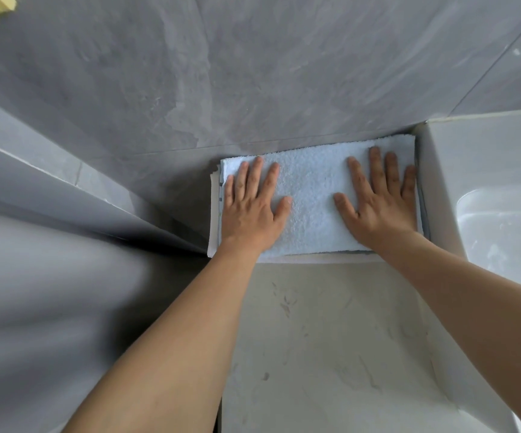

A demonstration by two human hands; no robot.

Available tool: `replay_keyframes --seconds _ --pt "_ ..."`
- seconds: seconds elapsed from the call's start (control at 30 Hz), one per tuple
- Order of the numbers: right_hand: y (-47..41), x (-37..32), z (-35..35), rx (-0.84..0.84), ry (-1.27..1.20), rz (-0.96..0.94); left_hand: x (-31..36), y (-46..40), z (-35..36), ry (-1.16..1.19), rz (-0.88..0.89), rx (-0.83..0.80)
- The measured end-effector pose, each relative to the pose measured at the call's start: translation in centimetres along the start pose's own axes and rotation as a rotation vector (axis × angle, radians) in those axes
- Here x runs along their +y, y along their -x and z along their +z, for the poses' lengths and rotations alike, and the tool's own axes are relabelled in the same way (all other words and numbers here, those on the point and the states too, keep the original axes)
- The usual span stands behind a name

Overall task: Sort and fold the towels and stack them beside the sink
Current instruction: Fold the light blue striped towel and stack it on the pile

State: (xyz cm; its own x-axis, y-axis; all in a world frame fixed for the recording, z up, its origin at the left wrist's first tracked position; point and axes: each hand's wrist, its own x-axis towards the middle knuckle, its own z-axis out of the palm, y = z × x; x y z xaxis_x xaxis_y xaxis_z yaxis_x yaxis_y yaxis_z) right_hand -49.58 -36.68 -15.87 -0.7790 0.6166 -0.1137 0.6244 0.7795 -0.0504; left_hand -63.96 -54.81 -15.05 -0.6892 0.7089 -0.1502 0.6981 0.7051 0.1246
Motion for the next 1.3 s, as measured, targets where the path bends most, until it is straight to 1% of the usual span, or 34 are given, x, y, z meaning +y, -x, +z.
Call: replay_keyframes --seconds 0.07,0.13,0.2,0.3,0.43,0.53,0.7,0.77,0.9,1.0,1.1,1.17,1.2,1.3 --pt "0.3 -0.1 -0.2 -0.012 -0.012 0.008 0.3 0.1 -0.5 -0.014 -0.01 -0.01" --pt "1.1 -0.2 -0.6 0.003 -0.047 0.0 0.6 0.9 -1.1 -0.013 -0.026 0.015" --pt "2.7 -0.2 -1.0 0.049 -0.101 -0.037 0.9 2.2 -1.3 -0.005 -0.026 0.037" --pt "5.7 0.0 -1.1 0.119 -0.202 -0.089 1.5 5.1 -0.9 -0.005 0.022 0.05" --pt "10.5 0.7 -0.7 0.134 -0.225 -0.192 2.8 9.5 0.5 -0.004 0.053 0.084" --pt "14.3 0.8 -0.4 0.11 -0.211 -0.246 4.0 12.7 1.6 -0.032 0.081 0.058" --pt "18.8 0.5 0.2 -0.029 -0.27 -0.175 5.3 16.5 2.8 -0.041 0.077 -0.026" --pt "19.6 0.4 0.1 -0.019 -0.309 -0.149 5.4 17.2 2.8 -0.038 0.066 -0.028" --pt "20.1 0.1 -0.4 -0.042 -0.478 -0.006 5.3 17.8 2.3 0.007 0.019 0.008" --pt "19.9 -0.3 -1.1 -0.092 -0.683 0.183 4.7 17.9 1.9 0.051 -0.033 0.042" --pt "19.2 -0.6 -1.8 -0.129 -0.833 0.349 4.0 17.9 1.4 0.16 -0.092 0.133" --pt "18.3 -1.2 -2.5 -0.118 -0.956 0.468 3.5 17.7 0.8 0.329 -0.167 0.225" --pt "17.6 -1.6 -2.8 -0.117 -1.064 0.547 3.4 17.3 0.1 0.44 -0.242 0.241" --pt "15.1 -2.7 -3.9 -0.165 -1.519 0.847 3.0 15.5 -1.7 0.8 -0.545 0.229"
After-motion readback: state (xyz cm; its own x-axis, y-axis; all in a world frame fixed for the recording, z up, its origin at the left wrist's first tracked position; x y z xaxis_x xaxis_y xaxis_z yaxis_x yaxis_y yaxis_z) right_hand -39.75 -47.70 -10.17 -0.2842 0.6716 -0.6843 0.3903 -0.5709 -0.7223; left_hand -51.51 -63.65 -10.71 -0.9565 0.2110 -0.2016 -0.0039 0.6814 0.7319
